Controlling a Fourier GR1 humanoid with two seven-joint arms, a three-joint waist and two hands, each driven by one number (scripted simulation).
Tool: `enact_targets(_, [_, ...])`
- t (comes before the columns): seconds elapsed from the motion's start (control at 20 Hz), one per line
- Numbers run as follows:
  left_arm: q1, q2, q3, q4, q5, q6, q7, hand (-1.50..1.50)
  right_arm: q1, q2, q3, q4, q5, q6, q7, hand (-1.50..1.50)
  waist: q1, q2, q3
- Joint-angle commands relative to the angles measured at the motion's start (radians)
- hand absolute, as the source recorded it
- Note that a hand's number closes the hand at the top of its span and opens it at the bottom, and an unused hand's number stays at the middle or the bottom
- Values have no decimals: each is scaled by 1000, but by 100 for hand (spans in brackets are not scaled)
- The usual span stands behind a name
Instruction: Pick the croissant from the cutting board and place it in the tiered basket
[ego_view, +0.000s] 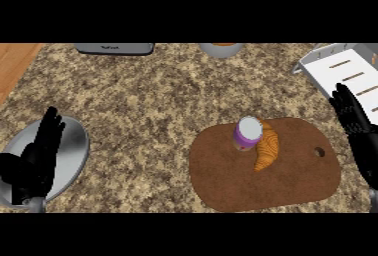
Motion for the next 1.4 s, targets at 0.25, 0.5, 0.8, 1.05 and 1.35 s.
enact_targets(0.25, [85, -73, -85, 129, -54, -7, -56, 0, -134, -30, -152, -92, 264, -371, 181, 150, -76, 7, -15])
enact_targets(0.5, [102, -104, -102, 129, -30, -14, -43, 0, 25, 210, -302, -18, 294, -758, 215, -150, -127, 3, -9])
enact_targets(0.8, [54, -150, -116, 208, -47, -34, -89, 0, 216, 252, -63, -382, 625, -832, 441, -150, -73, 7, -12])
enact_targets(1.05, [98, -164, -148, 186, -65, -22, -101, 0, 343, 187, 33, -339, 677, -581, 660, -150, -66, 13, -18])
enact_targets(1.35, [40, -143, -123, 185, -64, -36, -95, 0, 342, 51, 77, -398, 860, -339, 969, -150, -43, 22, -22])
